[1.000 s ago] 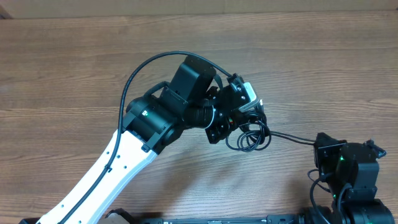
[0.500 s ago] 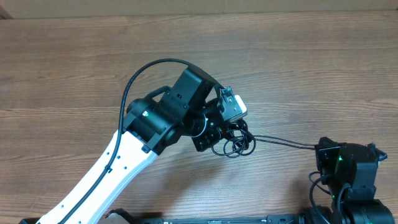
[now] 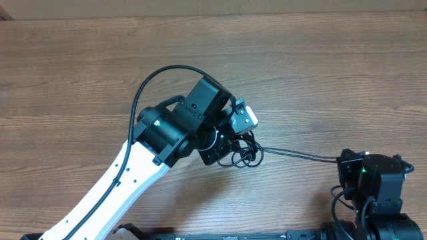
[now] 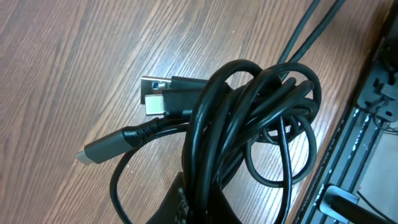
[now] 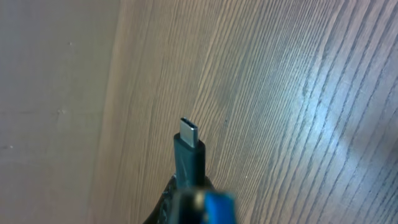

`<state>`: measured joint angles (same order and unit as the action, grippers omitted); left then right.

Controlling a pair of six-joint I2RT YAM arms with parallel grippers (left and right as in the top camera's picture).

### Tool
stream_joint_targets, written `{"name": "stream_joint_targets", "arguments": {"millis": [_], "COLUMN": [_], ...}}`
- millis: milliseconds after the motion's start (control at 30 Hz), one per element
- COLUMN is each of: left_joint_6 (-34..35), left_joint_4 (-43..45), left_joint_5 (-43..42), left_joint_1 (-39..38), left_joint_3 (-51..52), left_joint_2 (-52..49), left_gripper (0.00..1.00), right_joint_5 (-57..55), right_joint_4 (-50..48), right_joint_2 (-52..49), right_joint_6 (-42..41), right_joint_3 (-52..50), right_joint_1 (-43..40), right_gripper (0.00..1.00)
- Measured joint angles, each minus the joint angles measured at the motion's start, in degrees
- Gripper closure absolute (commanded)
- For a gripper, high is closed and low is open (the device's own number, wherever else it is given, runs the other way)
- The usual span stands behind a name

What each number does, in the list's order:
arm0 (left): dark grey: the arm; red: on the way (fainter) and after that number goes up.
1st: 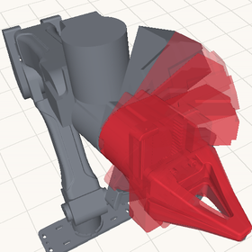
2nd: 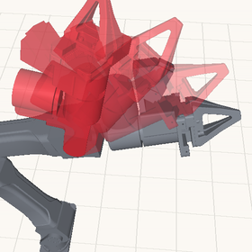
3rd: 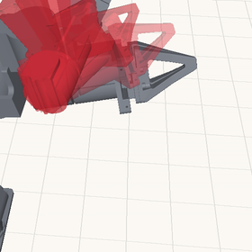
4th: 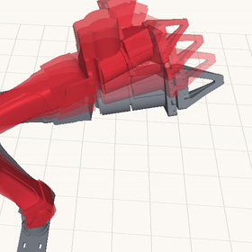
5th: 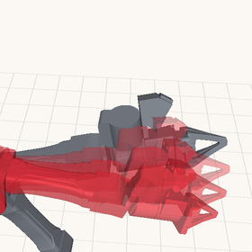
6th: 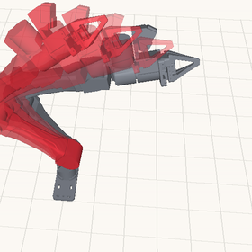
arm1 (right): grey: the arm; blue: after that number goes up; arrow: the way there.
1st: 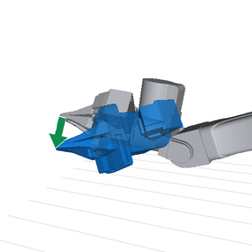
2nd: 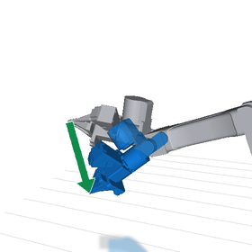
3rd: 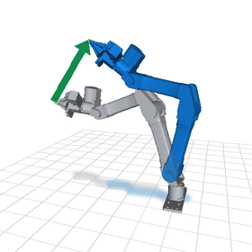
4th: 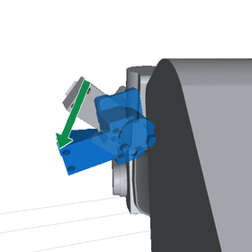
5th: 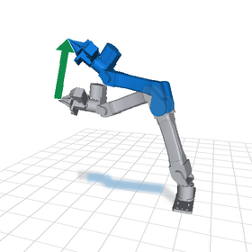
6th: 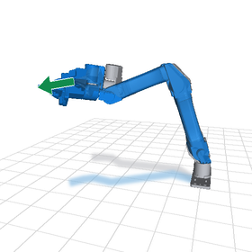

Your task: Untangle cables

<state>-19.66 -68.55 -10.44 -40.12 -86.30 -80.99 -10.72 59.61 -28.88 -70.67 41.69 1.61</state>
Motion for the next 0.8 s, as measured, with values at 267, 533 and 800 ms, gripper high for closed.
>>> {"name": "stream_joint_targets", "arguments": {"millis": [267,533,800], "left_joint_6": [0.0,0.7,6.5], "left_joint_4": [-1.9,0.4,7.9], "left_joint_5": [8.3,11.4,12.0], "left_joint_1": [1.0,1.4,1.4], "left_joint_3": [0.0,0.0,0.0], "left_joint_2": [0.0,0.0,0.0], "left_gripper": [0.96,0.96,0.96], "right_joint_5": [-6.3,-8.1,2.0], "right_joint_4": [0.4,0.4,-11.5], "right_joint_2": [0.0,0.0,0.0], "right_joint_6": [0.4,0.6,16.3], "right_joint_3": [0.0,0.0,0.0], "right_joint_1": [-0.4,-0.5,-0.5], "right_gripper": [0.53,0.32,0.24]}}
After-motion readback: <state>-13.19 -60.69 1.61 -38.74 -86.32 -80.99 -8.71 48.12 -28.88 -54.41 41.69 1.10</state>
